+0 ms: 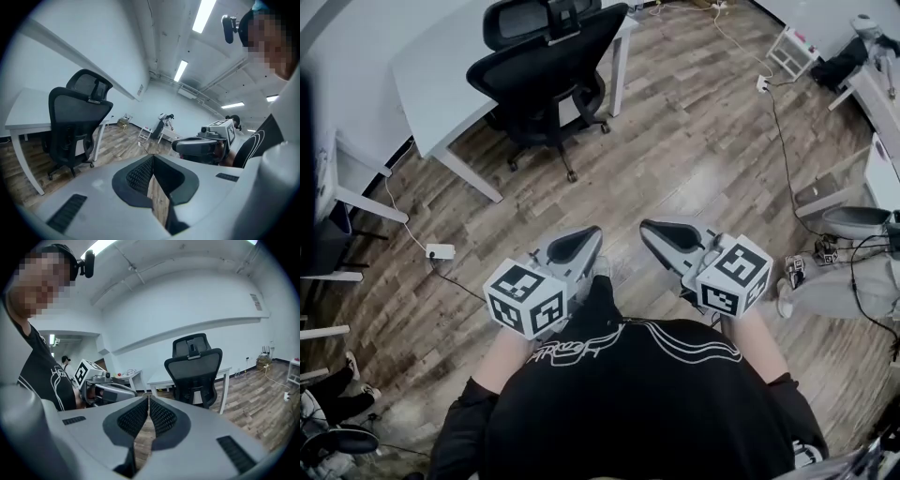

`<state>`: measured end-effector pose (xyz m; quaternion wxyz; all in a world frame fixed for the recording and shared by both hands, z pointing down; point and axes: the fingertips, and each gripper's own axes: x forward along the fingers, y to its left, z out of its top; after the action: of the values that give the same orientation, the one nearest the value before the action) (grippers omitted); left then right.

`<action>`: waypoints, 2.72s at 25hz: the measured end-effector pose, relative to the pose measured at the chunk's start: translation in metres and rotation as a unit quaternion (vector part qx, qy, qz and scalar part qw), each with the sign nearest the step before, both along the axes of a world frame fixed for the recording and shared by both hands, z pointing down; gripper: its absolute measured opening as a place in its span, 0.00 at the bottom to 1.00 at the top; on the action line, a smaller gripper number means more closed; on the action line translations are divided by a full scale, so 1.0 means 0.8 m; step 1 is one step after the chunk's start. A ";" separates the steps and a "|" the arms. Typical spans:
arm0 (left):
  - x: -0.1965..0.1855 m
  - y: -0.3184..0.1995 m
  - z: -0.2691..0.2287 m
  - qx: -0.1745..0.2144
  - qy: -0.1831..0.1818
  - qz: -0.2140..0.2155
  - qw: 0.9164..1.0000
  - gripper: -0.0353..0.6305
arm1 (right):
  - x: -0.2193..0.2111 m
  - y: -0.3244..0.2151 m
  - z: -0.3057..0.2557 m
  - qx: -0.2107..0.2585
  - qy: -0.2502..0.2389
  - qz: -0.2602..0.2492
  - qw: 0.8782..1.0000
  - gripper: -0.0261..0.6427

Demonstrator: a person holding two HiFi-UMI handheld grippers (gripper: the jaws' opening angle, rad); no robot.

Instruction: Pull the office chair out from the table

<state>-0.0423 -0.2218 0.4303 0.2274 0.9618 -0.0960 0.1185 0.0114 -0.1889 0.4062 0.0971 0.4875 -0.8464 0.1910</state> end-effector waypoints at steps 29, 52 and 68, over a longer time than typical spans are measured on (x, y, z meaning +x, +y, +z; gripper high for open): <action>0.054 -0.349 -0.080 0.118 0.013 -0.107 0.987 0.06 | 0.099 -0.361 -0.070 0.074 0.025 -0.073 0.994 0.10; 0.008 -0.563 -0.032 0.326 -0.342 -0.232 0.851 0.38 | 0.305 -0.593 -0.072 0.135 0.216 -0.147 0.956 0.40; -0.004 -0.613 0.025 0.333 -0.491 -0.114 0.797 0.38 | 0.362 -0.687 0.030 0.138 0.524 -0.317 0.778 0.44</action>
<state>-0.0456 -0.7119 0.4505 -0.1733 0.7728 -0.3369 0.5091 0.3006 -0.7384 0.4305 0.5128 0.2250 -0.7886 -0.2540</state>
